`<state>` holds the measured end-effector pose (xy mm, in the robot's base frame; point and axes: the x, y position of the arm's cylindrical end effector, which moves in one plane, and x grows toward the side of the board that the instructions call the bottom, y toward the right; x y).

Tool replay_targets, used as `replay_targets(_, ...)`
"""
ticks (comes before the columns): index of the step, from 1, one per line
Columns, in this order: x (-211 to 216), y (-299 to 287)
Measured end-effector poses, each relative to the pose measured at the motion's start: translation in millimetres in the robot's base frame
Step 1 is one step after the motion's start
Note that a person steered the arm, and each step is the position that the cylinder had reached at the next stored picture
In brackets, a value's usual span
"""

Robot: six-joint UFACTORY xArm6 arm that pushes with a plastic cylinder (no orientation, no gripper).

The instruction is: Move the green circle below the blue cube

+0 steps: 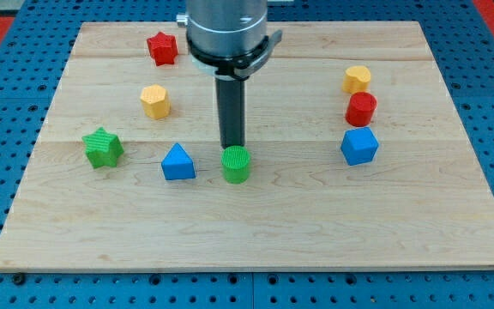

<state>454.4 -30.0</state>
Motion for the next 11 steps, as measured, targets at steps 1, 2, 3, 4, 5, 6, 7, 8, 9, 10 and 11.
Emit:
replay_targets(1, 0, -51)
replay_targets(2, 39, -48)
replay_targets(3, 42, 42)
replay_targets(4, 41, 101)
replay_targets(5, 19, 53)
replay_targets(6, -6, 62)
replay_targets(7, 1, 82)
replay_targets(8, 28, 114)
replay_targets(9, 53, 137)
replay_targets(10, 68, 128)
replay_targets(11, 68, 138)
